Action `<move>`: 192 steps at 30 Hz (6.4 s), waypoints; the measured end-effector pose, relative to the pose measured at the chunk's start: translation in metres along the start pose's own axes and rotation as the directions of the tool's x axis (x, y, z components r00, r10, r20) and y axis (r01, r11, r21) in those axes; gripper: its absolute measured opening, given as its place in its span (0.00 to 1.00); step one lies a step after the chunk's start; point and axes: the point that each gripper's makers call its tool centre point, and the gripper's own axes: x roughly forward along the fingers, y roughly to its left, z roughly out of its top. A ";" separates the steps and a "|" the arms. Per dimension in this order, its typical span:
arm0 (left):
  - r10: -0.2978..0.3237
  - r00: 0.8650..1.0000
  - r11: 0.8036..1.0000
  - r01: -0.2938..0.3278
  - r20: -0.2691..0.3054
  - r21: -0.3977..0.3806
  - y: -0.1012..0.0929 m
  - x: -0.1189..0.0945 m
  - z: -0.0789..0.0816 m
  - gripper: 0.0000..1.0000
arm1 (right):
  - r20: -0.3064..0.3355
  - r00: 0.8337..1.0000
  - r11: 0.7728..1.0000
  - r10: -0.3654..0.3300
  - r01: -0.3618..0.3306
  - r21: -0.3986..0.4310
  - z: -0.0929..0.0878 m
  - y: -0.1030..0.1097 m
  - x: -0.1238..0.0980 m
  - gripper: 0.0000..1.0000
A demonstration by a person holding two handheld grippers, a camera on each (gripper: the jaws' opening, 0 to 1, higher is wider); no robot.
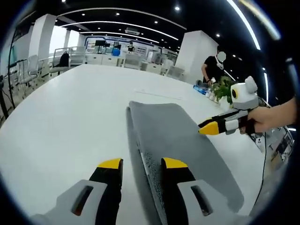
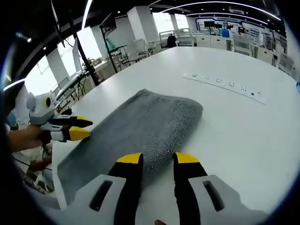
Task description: Fold the towel on the table until its edges align and the towel forms a compact rectangular stack.
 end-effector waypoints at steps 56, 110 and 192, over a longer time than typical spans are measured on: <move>-0.109 0.981 0.957 0.148 -0.163 0.251 -0.107 0.037 -0.023 0.07 | 0.008 0.995 0.995 -0.103 0.103 -0.004 -0.083 -0.032 -0.073 0.02; -0.248 0.943 0.915 0.303 -0.221 0.268 -0.214 0.018 -0.016 0.39 | 0.058 0.981 0.983 -0.185 0.185 0.005 -0.102 -0.066 -0.163 0.12; -0.218 0.858 0.543 0.502 -0.465 0.673 -0.252 -0.059 -0.129 0.28 | -0.070 0.996 0.919 -0.058 0.026 -0.394 -0.218 0.059 -0.187 0.34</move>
